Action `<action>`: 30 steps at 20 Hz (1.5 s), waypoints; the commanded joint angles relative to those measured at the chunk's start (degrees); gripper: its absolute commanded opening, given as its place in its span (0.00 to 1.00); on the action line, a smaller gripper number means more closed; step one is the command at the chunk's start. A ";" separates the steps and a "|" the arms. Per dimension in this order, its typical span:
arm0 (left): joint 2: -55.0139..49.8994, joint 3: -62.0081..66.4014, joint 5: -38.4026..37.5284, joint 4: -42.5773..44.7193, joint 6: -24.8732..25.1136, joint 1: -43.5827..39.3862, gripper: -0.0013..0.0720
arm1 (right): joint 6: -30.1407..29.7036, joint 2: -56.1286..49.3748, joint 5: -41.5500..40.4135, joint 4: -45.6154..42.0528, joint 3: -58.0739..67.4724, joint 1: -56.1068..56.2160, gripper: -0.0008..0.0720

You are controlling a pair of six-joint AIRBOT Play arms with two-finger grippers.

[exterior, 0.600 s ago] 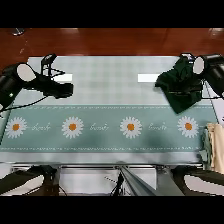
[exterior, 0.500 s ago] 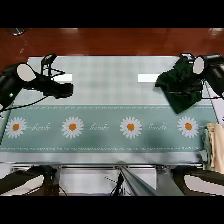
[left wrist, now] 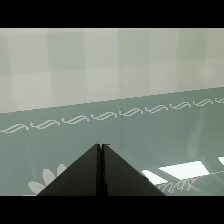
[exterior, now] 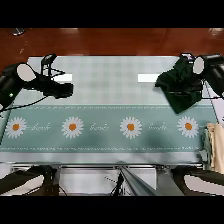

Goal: Fold the shirts.

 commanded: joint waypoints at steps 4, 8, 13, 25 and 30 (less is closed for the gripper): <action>-0.02 -0.02 0.20 0.02 0.00 0.04 0.05 | 0.02 -0.04 -3.15 0.02 0.00 0.04 0.05; -0.09 -0.02 6.99 0.04 0.00 0.04 0.06 | -0.02 -0.07 -17.00 -1.70 0.00 0.02 0.07; -1.68 0.00 15.30 0.09 0.22 0.17 0.98 | 11.93 -3.48 -34.86 -19.96 0.44 -3.06 0.86; -7.04 0.00 5.88 1.03 0.24 0.81 0.97 | -0.92 -18.53 -27.41 13.79 0.96 -20.13 0.82; -5.35 3.91 -14.40 1.73 4.70 9.53 0.97 | -20.46 -15.52 -15.65 34.18 11.78 -19.67 0.05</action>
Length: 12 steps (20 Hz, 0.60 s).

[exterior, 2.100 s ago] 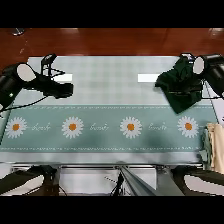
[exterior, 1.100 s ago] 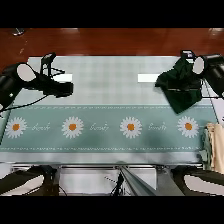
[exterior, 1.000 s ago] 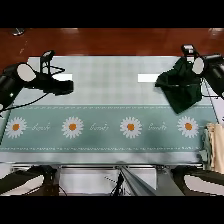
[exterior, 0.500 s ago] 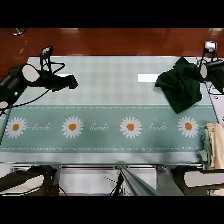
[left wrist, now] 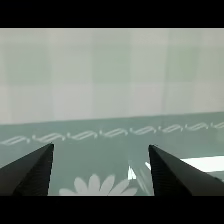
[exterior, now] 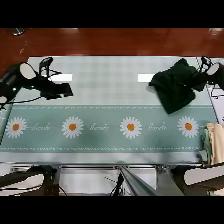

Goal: Fold the shirts.

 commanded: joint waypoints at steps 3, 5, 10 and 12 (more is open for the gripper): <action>7.52 -1.01 -17.62 -0.76 4.96 9.84 0.98 | -11.45 8.85 6.49 13.53 14.34 2.43 0.05; 15.52 -6.38 -14.71 -5.92 7.08 11.82 0.97 | -12.94 15.02 6.27 13.46 18.99 4.96 0.05; 40.50 -21.81 -5.38 -20.39 8.02 9.38 0.98 | -15.26 28.50 6.29 12.39 28.68 12.94 0.05; 47.95 -25.03 -5.22 -21.84 8.02 7.39 0.98 | -16.41 33.14 6.36 11.10 30.38 16.22 0.05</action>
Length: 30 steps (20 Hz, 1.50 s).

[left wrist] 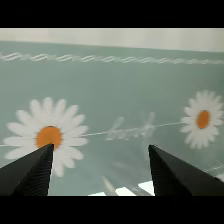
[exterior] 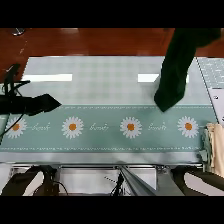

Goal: Fold the shirts.

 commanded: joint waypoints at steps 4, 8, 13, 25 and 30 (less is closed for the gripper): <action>19.10 -7.26 2.49 -5.55 0.46 -3.32 0.97 | -2.93 14.12 5.20 -2.34 4.35 9.16 0.05; 19.37 -7.30 3.43 -5.53 0.55 -3.32 0.97 | -1.79 15.32 18.47 0.20 2.84 12.61 0.05; 19.02 -7.41 6.49 -5.40 0.55 -3.32 0.97 | -0.57 12.61 20.81 5.09 -18.43 23.02 0.05; 18.16 -13.75 3.32 -4.57 0.50 -3.32 0.97 | 0.22 -12.96 -5.22 21.16 -35.26 36.09 0.86; 15.17 -15.12 -11.80 -4.52 -7.32 -3.39 0.97 | 0.35 -2.03 10.19 9.22 -33.53 5.20 0.86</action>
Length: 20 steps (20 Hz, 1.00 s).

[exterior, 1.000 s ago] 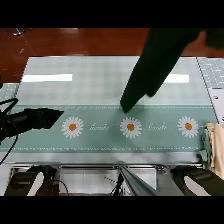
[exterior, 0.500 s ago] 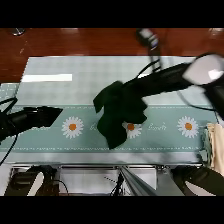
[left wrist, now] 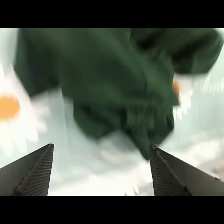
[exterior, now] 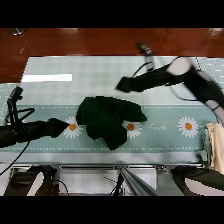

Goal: Fold the shirts.

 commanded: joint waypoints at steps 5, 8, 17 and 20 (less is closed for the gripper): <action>-2.03 -15.76 9.14 -11.74 -0.15 -6.34 0.97 | -1.36 18.03 7.93 -7.82 -23.89 -33.55 0.86; -7.08 -18.86 24.72 -15.61 2.21 -14.60 0.97 | -4.76 24.11 6.36 -2.34 -39.50 -33.53 0.86; -31.80 -2.01 39.80 -19.69 8.17 -35.21 0.97 | -3.43 25.68 0.68 1.18 -49.05 -20.61 0.86; -39.78 3.37 39.15 -19.71 8.13 -36.13 0.97 | -2.51 25.68 -0.39 1.11 -49.05 -18.86 0.86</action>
